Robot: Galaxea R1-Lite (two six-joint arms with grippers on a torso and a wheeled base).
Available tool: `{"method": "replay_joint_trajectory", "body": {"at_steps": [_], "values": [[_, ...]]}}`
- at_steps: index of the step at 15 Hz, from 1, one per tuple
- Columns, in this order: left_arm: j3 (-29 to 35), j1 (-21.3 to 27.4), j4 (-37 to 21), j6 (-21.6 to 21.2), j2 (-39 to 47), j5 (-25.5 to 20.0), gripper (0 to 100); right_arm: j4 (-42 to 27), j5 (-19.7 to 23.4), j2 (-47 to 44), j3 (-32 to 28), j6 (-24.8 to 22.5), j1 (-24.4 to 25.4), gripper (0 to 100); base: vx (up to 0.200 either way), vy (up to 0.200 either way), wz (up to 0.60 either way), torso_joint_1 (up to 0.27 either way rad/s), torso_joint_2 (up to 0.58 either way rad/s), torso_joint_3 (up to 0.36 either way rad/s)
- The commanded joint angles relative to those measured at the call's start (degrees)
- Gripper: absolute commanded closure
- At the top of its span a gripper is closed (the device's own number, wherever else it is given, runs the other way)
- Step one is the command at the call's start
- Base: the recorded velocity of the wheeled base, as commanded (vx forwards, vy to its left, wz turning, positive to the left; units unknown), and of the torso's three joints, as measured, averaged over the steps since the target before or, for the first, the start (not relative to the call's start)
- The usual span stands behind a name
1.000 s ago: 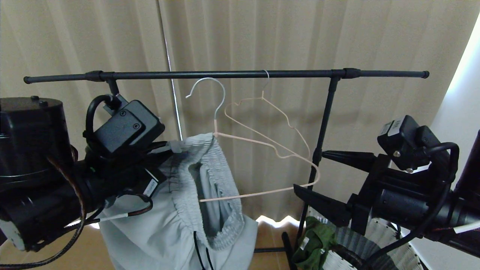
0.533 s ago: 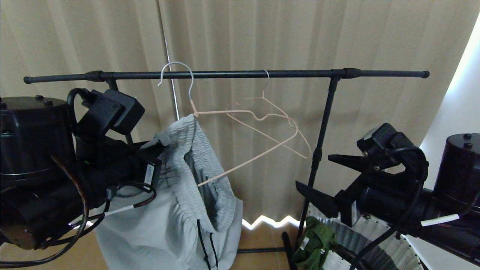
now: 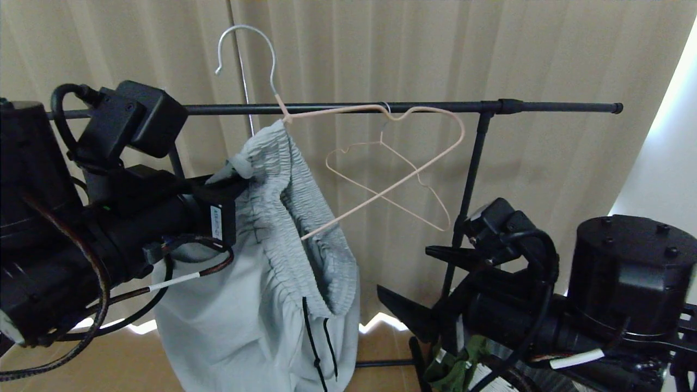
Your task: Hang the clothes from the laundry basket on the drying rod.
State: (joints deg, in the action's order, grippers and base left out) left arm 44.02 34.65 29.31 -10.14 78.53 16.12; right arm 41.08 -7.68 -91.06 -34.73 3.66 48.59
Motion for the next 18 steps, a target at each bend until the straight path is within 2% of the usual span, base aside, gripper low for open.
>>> {"method": "replay_joint_trajectory", "body": {"at_steps": [1,4,7,10,11,13,15,16,17,18], "values": [[-0.16,0.33,1.28,-0.58,-0.31,-0.12,100,3.92,-1.72,-7.2,-1.57,0.39,0.98,0,0.0,0.0,0.0,0.0,0.0,0.0],[-0.25,2.53,2.86,-0.84,-0.48,-0.12,100,7.7,-2.69,-11.5,-2.97,0.39,0.98,0,0.0,0.0,0.0,0.0,0.0,0.0],[-0.16,3.85,3.65,-2.07,-0.66,-0.12,100,7.96,-3.04,-12.03,-3.06,0.47,0.98,0,0.0,0.0,0.0,0.0,0.0,0.0],[-0.07,3.76,3.65,-2.69,-0.66,-0.03,100,7.96,-5.94,-11.94,-2.27,0.65,0.89,0,0.0,0.0,0.0,0.0,0.0,0.0],[-0.16,3.67,3.65,-2.95,-0.75,-0.03,100,7.96,-6.82,-11.68,-2.1,0.74,0.8,100,0.0,0.0,0.0,0.0,0.0,0.0],[-0.25,3.41,3.65,-3.48,-0.75,-0.03,100,8.14,-7.26,-10.98,-1.13,0.65,0.19,100,0.0,0.0,0.0,0.0,0.0,0.0],[-0.87,2.53,3.74,-6.47,-0.92,0.06,100,10.33,-7.26,-9.4,0.28,0.39,-2.54,100,0.0,0.0,0.0,0.0,0.0,0.0],[-1.66,0.69,3.74,-8.67,-1.54,0.06,100,11.12,-7.26,-7.99,0.54,0.21,-5.79,100,0.0,0.0,0.0,0.0,0.0,0.0],[-1.92,0.33,3.83,-9.19,-1.72,0.06,100,11.12,-7.26,-7.64,0.45,0.21,-6.49,100,0.0,0.0,0.0,0.0,0.0,0.0],[-3.85,-1.16,4.71,-12.27,-2.51,0.06,100,11.04,-7.17,-6.23,-0.16,0.12,-10.45,100,0.0,0.0,0.0,0.0,0.0,0.0]]}}
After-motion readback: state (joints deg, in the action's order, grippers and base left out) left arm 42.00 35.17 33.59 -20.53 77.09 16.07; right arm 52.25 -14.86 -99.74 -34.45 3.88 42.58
